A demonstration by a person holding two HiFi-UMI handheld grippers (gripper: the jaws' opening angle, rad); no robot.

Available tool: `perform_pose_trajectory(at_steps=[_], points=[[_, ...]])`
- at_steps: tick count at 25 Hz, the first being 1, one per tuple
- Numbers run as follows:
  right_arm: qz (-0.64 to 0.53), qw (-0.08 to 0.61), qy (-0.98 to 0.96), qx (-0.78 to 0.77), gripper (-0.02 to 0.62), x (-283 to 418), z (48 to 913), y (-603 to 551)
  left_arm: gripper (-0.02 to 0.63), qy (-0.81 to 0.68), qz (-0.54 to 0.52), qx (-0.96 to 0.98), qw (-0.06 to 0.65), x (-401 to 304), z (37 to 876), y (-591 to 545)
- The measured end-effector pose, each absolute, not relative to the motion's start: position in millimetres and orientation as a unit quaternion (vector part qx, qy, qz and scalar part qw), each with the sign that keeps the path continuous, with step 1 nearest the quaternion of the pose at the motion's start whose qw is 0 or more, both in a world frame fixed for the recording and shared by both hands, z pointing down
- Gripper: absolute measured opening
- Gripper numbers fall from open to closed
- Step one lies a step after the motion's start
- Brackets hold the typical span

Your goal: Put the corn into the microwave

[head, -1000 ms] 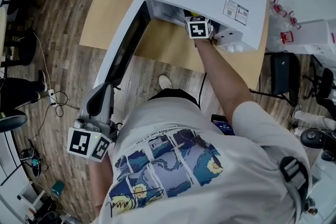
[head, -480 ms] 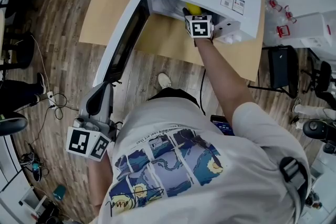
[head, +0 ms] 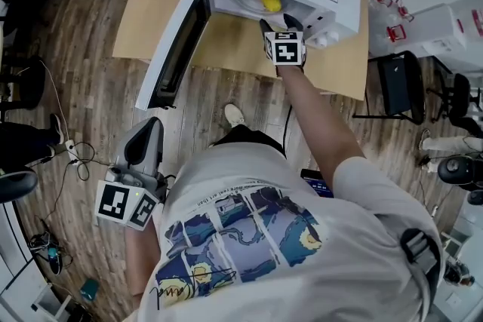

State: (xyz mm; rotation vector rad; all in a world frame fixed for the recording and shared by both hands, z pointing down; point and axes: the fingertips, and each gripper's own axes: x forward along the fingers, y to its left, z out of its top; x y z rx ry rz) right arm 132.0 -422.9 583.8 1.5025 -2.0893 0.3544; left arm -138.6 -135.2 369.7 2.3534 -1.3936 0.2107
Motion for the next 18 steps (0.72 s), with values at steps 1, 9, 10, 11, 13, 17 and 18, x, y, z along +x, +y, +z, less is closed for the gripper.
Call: perform_pose_trajectory(at_steps=[1, 9, 10, 11, 13, 17, 18], points=[[0.131, 0.267, -0.775, 0.557, 0.268, 131.8, 581.5, -414.3, 0.006, -0.495, 0.074, 0.843, 0.197, -139.0, 369.5, -131.2], [0.133, 0.246, -0.79, 0.546, 0.173, 124.4, 557.3, -334.5, 0.006, -0.455, 0.071, 0.866, 0.195, -136.0, 374.2, -99.3], [0.133, 0.243, -0.792, 0.544, 0.143, 123.3, 553.7, -322.7, 0.006, -0.449, 0.071, 0.869, 0.196, -135.2, 375.5, -95.1], [0.132, 0.242, -0.794, 0.541, 0.109, 122.2, 550.5, -310.9, 0.006, -0.444, 0.071, 0.871, 0.197, -134.4, 377.2, -91.1], [0.133, 0.239, -0.799, 0.536, 0.08, 119.5, 544.1, -287.5, 0.006, -0.433, 0.073, 0.876, 0.199, -133.2, 381.5, -83.2], [0.14, 0.232, -0.804, 0.529, 0.037, 113.0, 531.9, -242.0, 0.006, -0.414, 0.074, 0.885, 0.199, -131.2, 386.0, -66.6], [0.142, 0.232, -0.805, 0.527, 0.032, 111.3, 530.2, -230.8, 0.006, -0.41, 0.074, 0.887, 0.198, -130.7, 386.9, -62.5]])
